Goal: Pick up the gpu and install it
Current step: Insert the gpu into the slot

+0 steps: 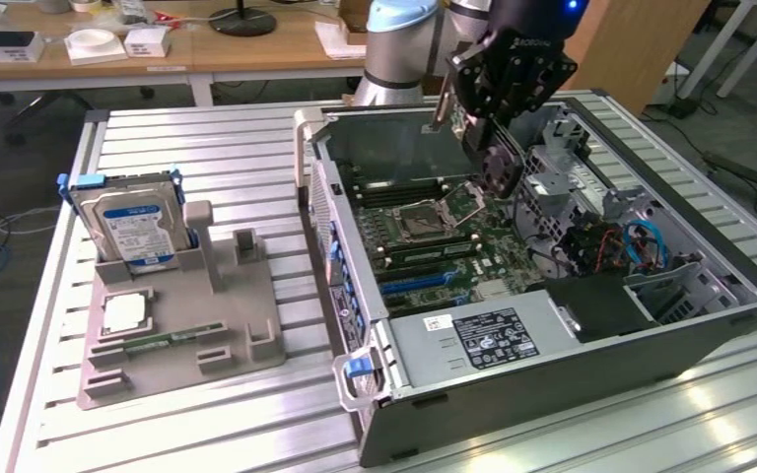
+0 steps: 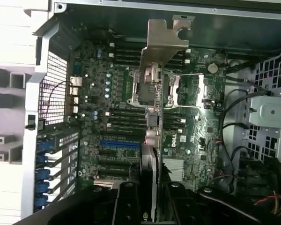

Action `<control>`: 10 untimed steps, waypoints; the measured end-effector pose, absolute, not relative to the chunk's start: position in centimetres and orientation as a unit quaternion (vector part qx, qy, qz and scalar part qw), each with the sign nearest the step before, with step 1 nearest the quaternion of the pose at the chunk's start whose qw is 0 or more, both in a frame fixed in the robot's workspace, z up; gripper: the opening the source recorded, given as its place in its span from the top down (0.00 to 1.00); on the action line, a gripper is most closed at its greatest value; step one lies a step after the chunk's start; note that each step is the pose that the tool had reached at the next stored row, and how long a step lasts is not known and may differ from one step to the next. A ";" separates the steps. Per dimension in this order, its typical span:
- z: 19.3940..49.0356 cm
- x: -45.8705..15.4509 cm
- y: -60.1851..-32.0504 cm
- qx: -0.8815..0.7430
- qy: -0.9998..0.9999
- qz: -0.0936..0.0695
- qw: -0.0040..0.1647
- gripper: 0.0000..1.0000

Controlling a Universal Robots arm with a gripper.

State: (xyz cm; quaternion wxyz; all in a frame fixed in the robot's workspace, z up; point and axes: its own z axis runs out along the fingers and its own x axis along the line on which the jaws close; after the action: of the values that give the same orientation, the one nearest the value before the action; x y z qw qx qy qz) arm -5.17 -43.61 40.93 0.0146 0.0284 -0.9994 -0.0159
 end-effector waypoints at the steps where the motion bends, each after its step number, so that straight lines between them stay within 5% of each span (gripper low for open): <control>1: 40.9 -5.1 -43.6 0.032 -0.999 -0.016 0.015 0.73; 10: 40.8 -5.0 -43.6 0.107 -0.994 -0.014 0.020 0.73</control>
State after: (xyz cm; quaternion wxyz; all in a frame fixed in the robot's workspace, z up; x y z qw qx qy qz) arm -5.05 -43.61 40.77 0.0204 0.1074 -0.9939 -0.0139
